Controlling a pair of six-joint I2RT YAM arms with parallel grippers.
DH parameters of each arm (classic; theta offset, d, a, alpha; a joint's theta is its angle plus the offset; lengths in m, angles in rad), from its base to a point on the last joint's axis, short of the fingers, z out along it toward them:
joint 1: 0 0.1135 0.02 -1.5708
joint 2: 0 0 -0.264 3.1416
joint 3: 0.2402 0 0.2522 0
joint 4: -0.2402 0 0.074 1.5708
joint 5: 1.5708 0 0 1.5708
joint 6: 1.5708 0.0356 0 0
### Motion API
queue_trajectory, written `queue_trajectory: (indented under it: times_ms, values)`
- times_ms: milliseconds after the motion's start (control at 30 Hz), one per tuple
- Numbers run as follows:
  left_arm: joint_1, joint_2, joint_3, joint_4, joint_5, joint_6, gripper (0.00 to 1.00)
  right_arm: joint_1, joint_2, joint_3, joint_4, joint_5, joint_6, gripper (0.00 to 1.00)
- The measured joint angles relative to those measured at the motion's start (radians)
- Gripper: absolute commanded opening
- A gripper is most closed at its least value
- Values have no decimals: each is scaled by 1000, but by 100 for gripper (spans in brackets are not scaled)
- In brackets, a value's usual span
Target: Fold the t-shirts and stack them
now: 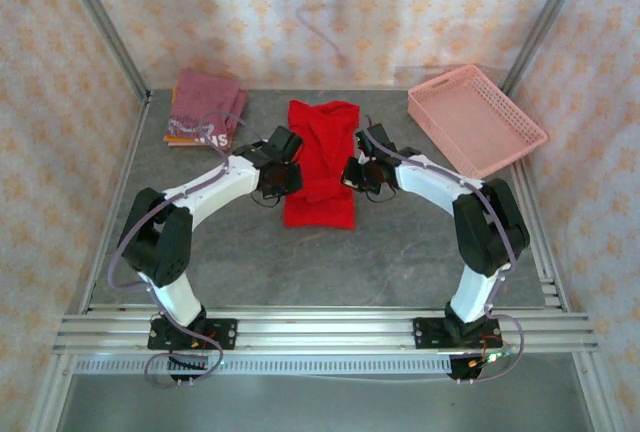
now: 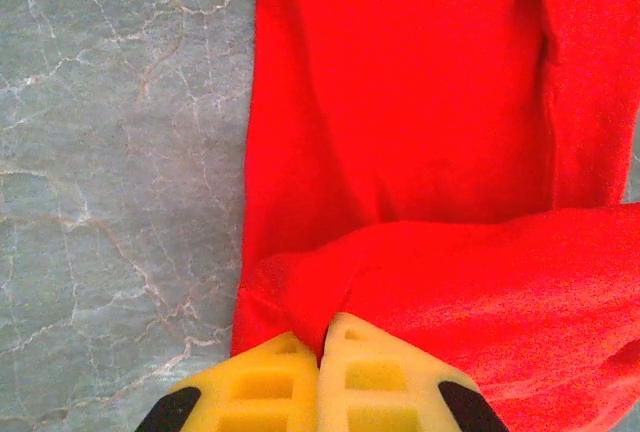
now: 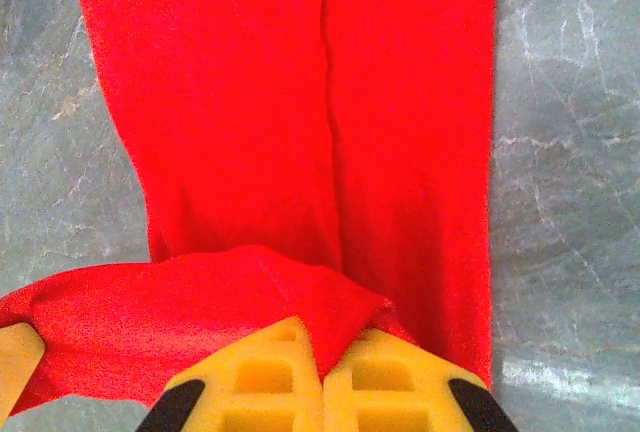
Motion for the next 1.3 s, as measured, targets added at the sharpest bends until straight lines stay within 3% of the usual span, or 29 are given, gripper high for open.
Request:
queue_trajectory:
  times_ms: [833,933,1033,1100,1300]
  values:
    - [54,204,171,7,16,42,0,-49,172,147,2,-11,-14,0]
    - [54,218,183,7,14,42,1,-56,195,160,3,-16,-18,14]
    - [54,218,184,7,4,43,23,-60,198,161,5,-19,-29,39]
    - [54,218,183,7,-1,43,41,-62,192,158,22,-18,-42,49]
    - [54,201,180,7,-8,41,74,-62,93,82,67,-18,-55,53]
